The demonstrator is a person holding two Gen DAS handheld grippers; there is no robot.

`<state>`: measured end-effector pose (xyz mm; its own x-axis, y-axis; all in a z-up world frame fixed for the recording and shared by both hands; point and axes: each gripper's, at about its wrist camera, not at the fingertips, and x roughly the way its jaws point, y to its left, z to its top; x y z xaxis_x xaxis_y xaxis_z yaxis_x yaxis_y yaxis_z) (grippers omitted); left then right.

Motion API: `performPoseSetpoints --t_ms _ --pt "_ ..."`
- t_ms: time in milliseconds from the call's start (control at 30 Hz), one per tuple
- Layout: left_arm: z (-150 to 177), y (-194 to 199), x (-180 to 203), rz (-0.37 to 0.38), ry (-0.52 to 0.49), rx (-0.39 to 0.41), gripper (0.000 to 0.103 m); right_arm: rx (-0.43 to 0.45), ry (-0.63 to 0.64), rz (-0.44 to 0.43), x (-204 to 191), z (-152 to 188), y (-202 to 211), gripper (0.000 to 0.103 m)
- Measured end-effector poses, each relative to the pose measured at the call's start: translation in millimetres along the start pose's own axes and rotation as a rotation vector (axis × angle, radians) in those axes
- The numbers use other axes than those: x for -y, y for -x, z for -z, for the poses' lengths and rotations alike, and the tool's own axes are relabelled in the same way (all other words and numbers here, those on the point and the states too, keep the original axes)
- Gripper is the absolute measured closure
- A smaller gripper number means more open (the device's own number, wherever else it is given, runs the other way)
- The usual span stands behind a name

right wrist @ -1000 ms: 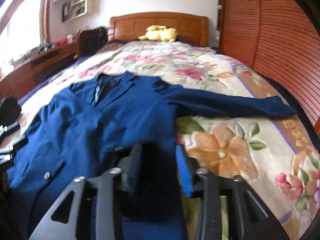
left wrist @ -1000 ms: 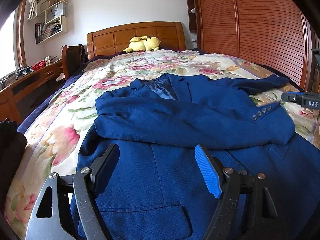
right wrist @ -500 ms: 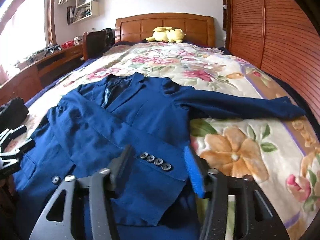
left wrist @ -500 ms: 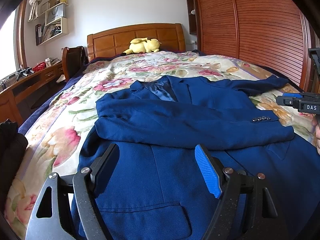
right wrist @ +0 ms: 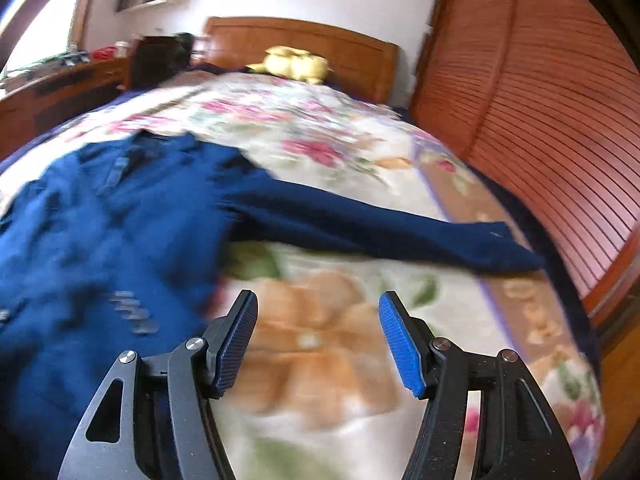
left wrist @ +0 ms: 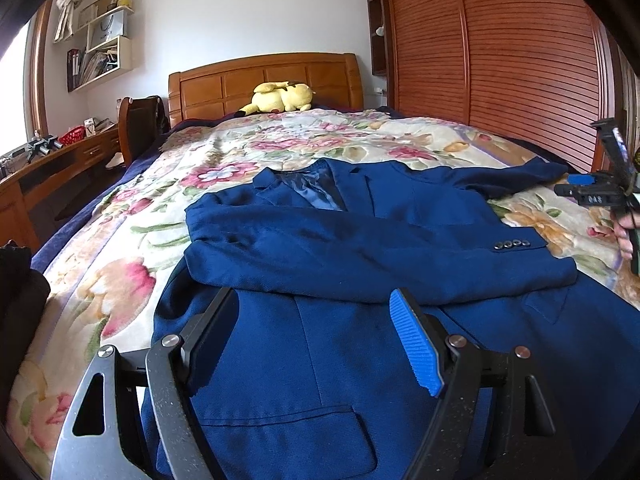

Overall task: Fold large clothes
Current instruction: 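Move the right gripper to the other sleeve cuff and grasp it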

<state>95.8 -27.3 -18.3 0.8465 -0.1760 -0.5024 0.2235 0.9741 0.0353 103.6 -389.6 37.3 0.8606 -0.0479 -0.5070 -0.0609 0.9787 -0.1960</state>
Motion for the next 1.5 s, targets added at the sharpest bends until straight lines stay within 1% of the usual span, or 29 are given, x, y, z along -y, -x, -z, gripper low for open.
performPoseSetpoints --t_ms 133,300,500,600,733,867,933,1000,1100,1133,1167,1200,1233,1267,1367,1500 --pt "0.1 -0.7 1.2 -0.001 -0.004 0.004 0.024 -0.012 -0.073 0.026 48.5 -6.1 -26.9 0.038" --pt "1.3 -4.2 1.8 0.0 -0.007 -0.007 0.024 -0.048 -0.185 0.088 103.8 -17.6 -72.7 0.038" --pt "2.7 -4.8 -1.6 0.011 0.007 -0.012 0.024 -0.078 -0.292 0.157 146.5 -35.4 -123.5 0.037" --pt "2.7 -5.3 -2.3 0.013 0.013 -0.014 0.024 -0.114 -0.331 0.208 160.1 -44.8 -149.7 0.037" --pt "2.8 -6.5 -0.3 0.012 0.006 -0.018 0.024 -0.123 -0.406 0.245 179.1 -48.9 -171.4 0.037" --pt "3.2 -6.5 -1.0 0.013 0.007 -0.021 0.024 -0.159 -0.498 0.306 196.3 -45.8 -189.8 0.037" --pt "3.2 -6.9 -1.2 0.014 0.008 -0.023 0.024 -0.195 -0.544 0.309 201.4 -38.6 -199.9 0.037" --pt "2.5 -7.7 -0.6 0.012 0.007 -0.025 0.024 -0.209 -0.547 0.311 200.3 -35.2 -208.4 0.036" --pt "2.3 -7.1 -0.8 0.012 0.007 -0.019 0.024 -0.209 -0.503 0.335 191.7 -38.5 -213.2 0.036" --pt "2.3 -6.7 -1.1 0.012 0.007 -0.016 0.024 -0.211 -0.486 0.32 189.3 -39.7 -213.6 0.045" --pt "2.7 -6.4 -1.4 0.012 0.009 -0.014 0.024 -0.21 -0.463 0.295 185.9 -41.8 -215.3 0.063" --pt "2.6 -6.5 -2.2 0.012 0.012 -0.013 0.024 -0.212 -0.433 0.276 182.6 -43.2 -217.6 0.071" --pt "2.9 -6.3 -2.6 0.013 0.014 -0.012 0.024 -0.213 -0.405 0.27 178.0 -45.8 -217.8 0.089" --pt "3.0 -6.1 -2.9 0.013 0.016 -0.012 0.024 -0.207 -0.381 0.256 173.7 -49.4 -216.4 0.094" --pt "3.3 -4.7 -3.6 0.012 0.017 -0.007 0.024 -0.144 -0.346 0.25 164.3 -60.4 -198.1 0.095" --pt "2.6 1.7 -8.2 0.007 0.037 0.017 0.024 -0.05 -0.297 0.234 148.5 -87.1 -159.5 0.096"
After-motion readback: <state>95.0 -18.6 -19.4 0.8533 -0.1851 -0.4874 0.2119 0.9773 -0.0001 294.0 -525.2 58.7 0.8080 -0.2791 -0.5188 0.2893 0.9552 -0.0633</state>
